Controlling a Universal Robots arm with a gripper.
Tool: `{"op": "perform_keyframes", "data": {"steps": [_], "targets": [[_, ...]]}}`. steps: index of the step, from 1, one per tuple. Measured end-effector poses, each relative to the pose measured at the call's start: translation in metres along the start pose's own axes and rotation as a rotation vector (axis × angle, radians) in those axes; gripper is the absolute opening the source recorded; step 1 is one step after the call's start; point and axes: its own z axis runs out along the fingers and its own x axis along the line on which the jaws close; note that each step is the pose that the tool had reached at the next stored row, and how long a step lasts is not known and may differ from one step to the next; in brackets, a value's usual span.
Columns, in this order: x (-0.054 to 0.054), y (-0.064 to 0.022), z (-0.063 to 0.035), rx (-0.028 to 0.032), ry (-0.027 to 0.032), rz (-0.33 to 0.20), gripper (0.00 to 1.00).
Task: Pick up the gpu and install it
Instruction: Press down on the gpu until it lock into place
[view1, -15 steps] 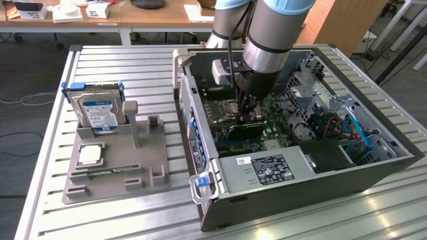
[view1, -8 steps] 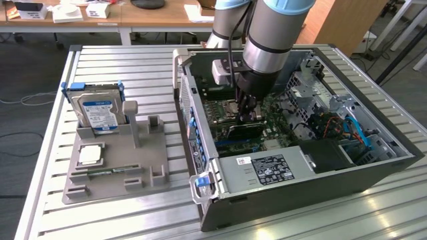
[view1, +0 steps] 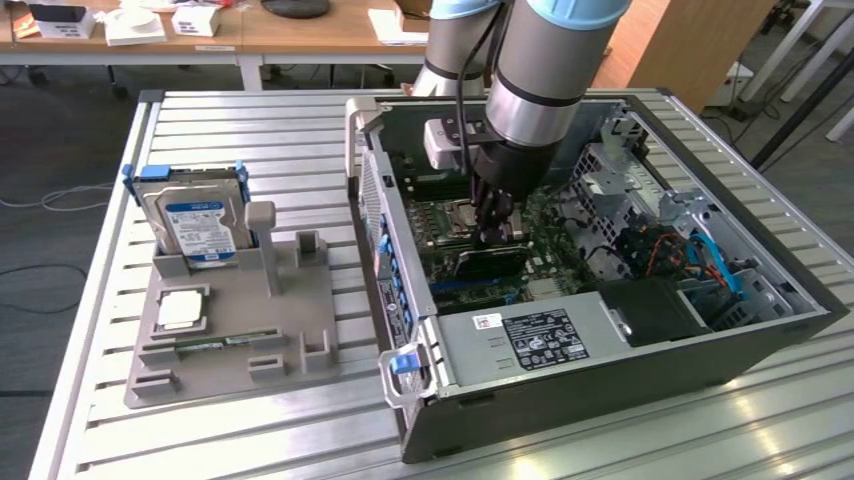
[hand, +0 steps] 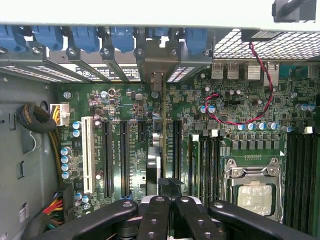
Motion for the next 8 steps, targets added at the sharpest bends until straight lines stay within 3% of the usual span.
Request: {"op": "perform_keyframes", "data": {"steps": [4, 8], "targets": [[0.0, 0.0, -0.0001, 0.0, 0.0, 0.0, 0.11], [-0.0004, 0.0, -0.007, -0.0001, 0.0, 0.0, 0.11]]}}
